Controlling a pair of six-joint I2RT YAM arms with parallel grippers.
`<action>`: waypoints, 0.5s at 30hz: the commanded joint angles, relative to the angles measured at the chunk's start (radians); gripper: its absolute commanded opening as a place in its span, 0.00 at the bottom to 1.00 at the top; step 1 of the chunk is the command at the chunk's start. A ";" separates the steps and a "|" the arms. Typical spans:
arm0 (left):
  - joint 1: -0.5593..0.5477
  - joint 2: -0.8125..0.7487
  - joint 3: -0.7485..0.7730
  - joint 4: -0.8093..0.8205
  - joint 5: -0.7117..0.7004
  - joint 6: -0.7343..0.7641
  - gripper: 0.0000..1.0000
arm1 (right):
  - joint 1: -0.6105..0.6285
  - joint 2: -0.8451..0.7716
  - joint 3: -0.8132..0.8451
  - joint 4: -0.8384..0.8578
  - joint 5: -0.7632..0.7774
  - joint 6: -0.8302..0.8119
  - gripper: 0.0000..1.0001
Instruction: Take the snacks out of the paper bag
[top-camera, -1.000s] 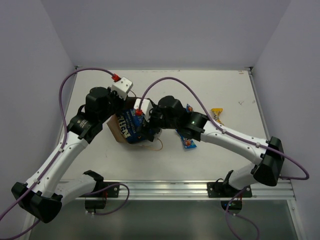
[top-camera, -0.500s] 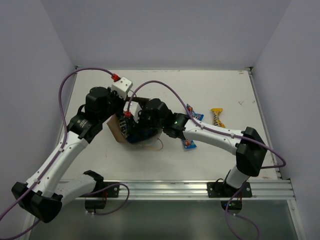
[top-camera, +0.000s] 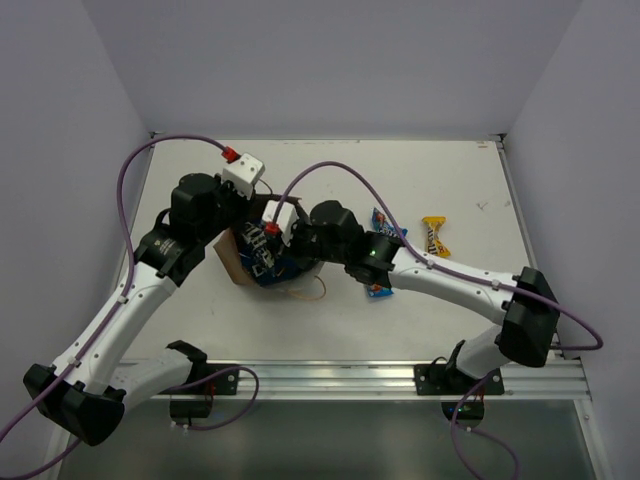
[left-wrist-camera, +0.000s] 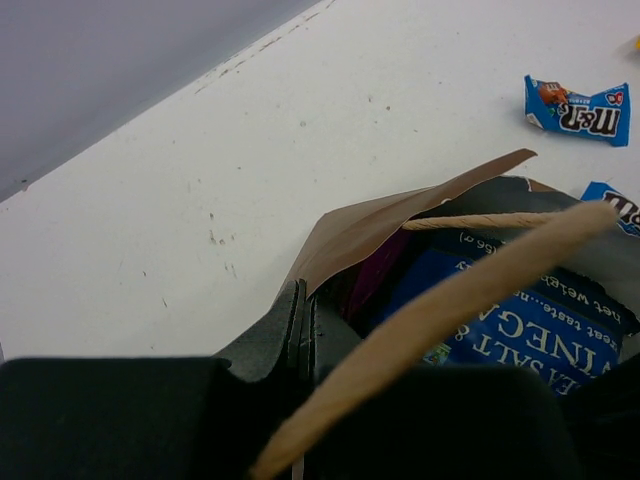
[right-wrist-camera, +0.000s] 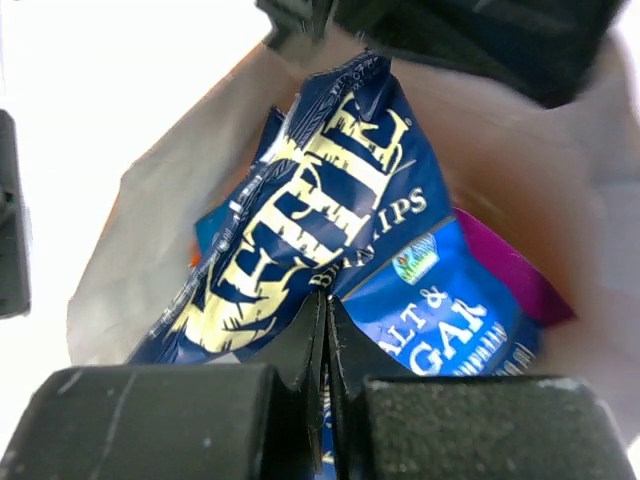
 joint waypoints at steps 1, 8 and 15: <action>-0.002 -0.034 0.032 0.070 -0.008 -0.010 0.00 | 0.003 -0.149 0.006 -0.038 0.012 0.007 0.00; -0.002 -0.028 0.032 0.080 -0.054 -0.001 0.00 | 0.004 -0.326 0.014 -0.092 0.084 0.003 0.00; 0.000 -0.032 0.034 0.079 -0.079 0.010 0.00 | -0.008 -0.461 -0.058 -0.092 0.193 0.007 0.00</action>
